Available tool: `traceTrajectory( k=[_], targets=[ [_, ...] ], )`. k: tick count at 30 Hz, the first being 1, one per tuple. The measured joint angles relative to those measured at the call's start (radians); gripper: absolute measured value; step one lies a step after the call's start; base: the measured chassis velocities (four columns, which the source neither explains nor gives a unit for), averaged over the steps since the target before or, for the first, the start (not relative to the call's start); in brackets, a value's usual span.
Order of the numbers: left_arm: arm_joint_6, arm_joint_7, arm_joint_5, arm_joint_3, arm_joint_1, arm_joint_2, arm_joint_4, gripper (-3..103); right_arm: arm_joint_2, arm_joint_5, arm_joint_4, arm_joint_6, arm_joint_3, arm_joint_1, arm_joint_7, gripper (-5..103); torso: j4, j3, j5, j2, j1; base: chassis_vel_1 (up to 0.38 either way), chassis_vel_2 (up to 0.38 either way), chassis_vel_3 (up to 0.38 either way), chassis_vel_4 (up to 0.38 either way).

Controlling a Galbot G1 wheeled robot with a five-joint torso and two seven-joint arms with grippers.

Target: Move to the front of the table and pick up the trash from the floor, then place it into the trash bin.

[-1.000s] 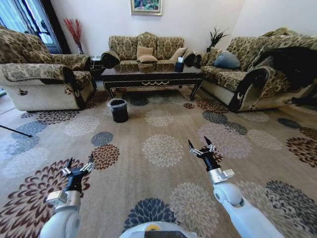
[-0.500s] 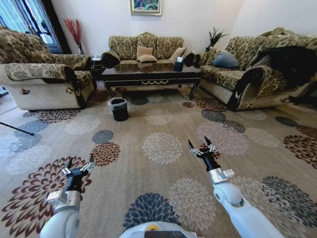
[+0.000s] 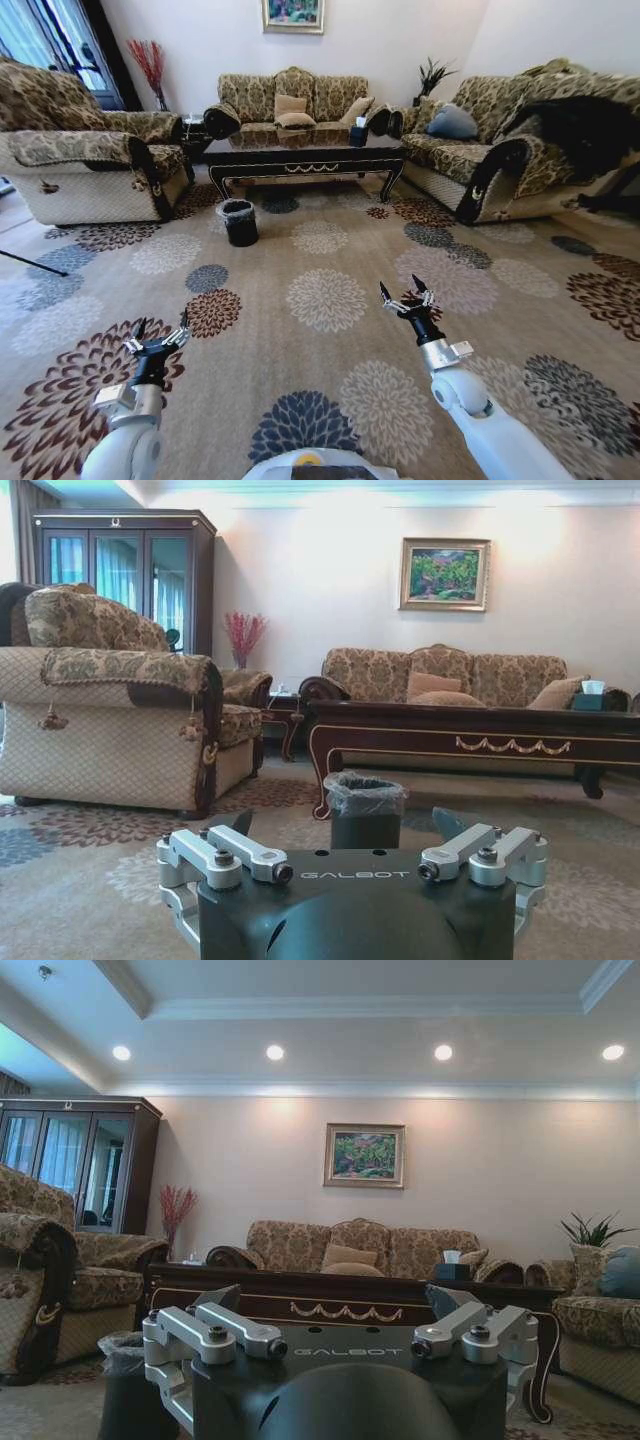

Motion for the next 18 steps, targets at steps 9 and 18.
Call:
traceTrajectory(
  k=[9,18],
  targets=[
    [0.0,0.0,0.0,0.0,0.0,0.0,0.0,100,0.0,0.0,0.0,0.0,0.0,0.0,0.0,100,0.0,0.034,0.0,0.039,0.006,-0.004,-0.003,-0.006,-0.005],
    [0.0,0.0,0.0,0.0,0.0,0.0,0.0,100,0.0,0.0,0.0,0.0,0.0,0.0,0.0,100,-0.0001,0.061,0.0,0.073,0.012,-0.037,-0.05,-0.04,-0.026]
  ],
)
